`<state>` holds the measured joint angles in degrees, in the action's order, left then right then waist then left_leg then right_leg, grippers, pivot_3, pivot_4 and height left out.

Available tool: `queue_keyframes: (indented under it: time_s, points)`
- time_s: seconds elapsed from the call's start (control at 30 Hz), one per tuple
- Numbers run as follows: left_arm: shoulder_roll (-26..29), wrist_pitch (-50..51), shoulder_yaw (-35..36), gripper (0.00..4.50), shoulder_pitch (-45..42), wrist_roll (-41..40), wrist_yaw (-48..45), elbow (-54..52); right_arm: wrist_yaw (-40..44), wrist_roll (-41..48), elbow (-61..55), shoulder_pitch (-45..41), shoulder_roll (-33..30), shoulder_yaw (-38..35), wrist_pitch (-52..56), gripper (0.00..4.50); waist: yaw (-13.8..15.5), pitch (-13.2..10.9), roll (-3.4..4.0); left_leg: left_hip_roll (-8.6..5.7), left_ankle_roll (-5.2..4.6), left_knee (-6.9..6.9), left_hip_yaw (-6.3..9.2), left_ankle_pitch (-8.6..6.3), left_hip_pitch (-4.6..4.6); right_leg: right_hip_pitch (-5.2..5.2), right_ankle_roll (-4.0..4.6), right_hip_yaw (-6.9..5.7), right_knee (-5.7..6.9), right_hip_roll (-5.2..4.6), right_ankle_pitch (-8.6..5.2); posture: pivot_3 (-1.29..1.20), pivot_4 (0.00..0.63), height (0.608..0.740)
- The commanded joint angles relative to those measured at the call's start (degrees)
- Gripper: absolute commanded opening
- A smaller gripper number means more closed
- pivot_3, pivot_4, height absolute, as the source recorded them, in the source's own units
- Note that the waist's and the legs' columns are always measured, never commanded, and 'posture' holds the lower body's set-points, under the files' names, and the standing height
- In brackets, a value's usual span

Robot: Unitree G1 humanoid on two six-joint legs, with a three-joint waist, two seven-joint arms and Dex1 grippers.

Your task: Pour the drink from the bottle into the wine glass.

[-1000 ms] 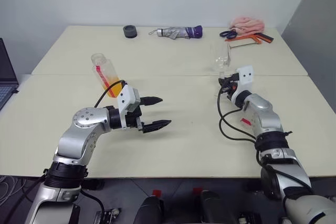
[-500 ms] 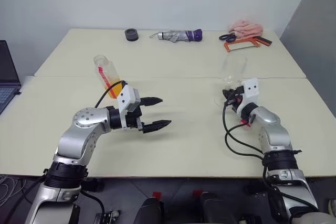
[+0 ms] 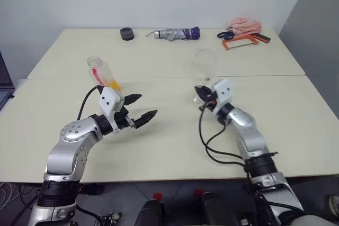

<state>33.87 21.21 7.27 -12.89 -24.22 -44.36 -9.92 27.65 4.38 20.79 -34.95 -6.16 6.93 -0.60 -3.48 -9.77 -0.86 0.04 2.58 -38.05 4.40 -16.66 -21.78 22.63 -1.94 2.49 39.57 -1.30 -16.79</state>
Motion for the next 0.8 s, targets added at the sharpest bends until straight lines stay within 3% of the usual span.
queue_keyframes:
  time_s: [0.03, 0.37, 0.8]
  points:
    - [0.9, 0.1, 2.8, 4.50, 0.4, 0.2, 2.4, -3.1, 1.1, -2.5, 6.3, -4.4, 0.3, 1.7, -4.2, 0.13, 0.4, 0.0, 0.00, -0.05, 0.00, 0.00, 0.02, 0.00, -0.01, -0.01, 0.00, -0.01, -0.01, -0.03, 0.00, 0.00, 0.150, 0.740]
    - [2.2, 4.9, 6.1, 4.50, 2.4, -4.0, 3.2, -9.2, 3.7, -3.5, 23.3, -11.2, 1.9, 2.0, -11.6, 0.13, 0.3, 0.0, 0.00, -0.16, 0.08, 0.07, 0.03, 0.04, -0.07, 0.02, 0.01, -0.01, -0.13, -0.13, 0.00, 0.00, 0.150, 0.740]
    - [5.9, 9.3, 9.5, 4.50, 3.1, -9.4, 2.5, -14.8, 4.6, -4.2, 30.5, -13.1, 2.8, 1.5, -15.3, 0.13, 0.2, 0.0, 0.00, -0.09, 0.04, 0.09, 0.02, 0.02, 0.00, -0.02, 0.01, 0.00, -0.11, -0.06, 0.00, 0.00, 0.150, 0.740]
